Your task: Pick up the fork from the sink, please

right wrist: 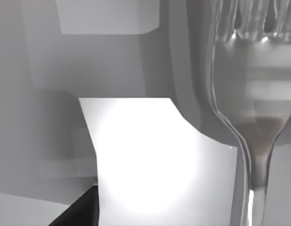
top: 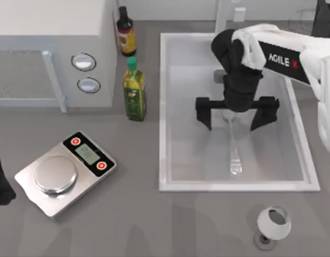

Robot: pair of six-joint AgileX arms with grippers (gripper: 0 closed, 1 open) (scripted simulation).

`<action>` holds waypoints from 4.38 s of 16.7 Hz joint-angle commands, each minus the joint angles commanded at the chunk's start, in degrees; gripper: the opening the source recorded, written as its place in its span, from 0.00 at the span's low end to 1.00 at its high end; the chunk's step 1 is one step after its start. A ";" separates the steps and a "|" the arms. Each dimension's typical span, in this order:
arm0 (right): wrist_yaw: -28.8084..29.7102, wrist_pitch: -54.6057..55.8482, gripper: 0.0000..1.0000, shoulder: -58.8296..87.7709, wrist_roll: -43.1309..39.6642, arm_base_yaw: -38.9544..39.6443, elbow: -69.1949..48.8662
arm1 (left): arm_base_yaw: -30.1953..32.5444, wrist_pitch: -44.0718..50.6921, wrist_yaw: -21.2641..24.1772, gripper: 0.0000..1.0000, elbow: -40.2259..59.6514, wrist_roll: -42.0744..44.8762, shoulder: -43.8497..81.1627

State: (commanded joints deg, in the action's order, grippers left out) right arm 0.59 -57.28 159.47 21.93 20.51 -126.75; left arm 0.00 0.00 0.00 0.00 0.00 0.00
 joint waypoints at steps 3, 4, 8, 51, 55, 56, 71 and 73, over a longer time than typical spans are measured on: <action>0.00 0.00 0.92 0.00 0.00 0.00 0.00 | 0.00 0.00 0.00 1.00 0.00 0.00 0.00; 0.00 0.00 0.85 0.00 0.00 0.00 0.00 | 0.00 0.00 0.00 1.00 0.00 0.00 0.00; 0.00 0.00 0.55 0.00 0.00 0.00 0.00 | 0.00 0.00 0.00 1.00 0.00 0.00 0.00; 0.55 -33.77 0.00 -11.48 -3.24 -2.87 -25.85 | 0.00 0.00 0.00 1.00 0.00 0.00 0.00; 0.18 -30.10 0.00 -24.85 -6.49 -6.06 -6.41 | 0.00 0.00 0.00 1.00 0.00 0.00 0.00; 0.08 -29.16 0.00 -28.39 -7.35 -6.91 -1.14 | 0.00 0.00 0.00 1.00 0.00 0.00 0.00; -0.50 -22.76 0.00 -49.68 -12.62 -11.88 27.15 | 0.00 0.00 0.00 1.00 0.00 0.00 0.00; -0.51 -19.50 0.00 -49.33 -12.60 -11.90 30.32 | 0.00 0.00 0.00 1.00 0.00 0.00 0.00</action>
State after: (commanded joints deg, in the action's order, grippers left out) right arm 0.09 -76.78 110.14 9.33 8.61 -96.43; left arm 0.00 0.00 0.00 0.00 0.00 0.00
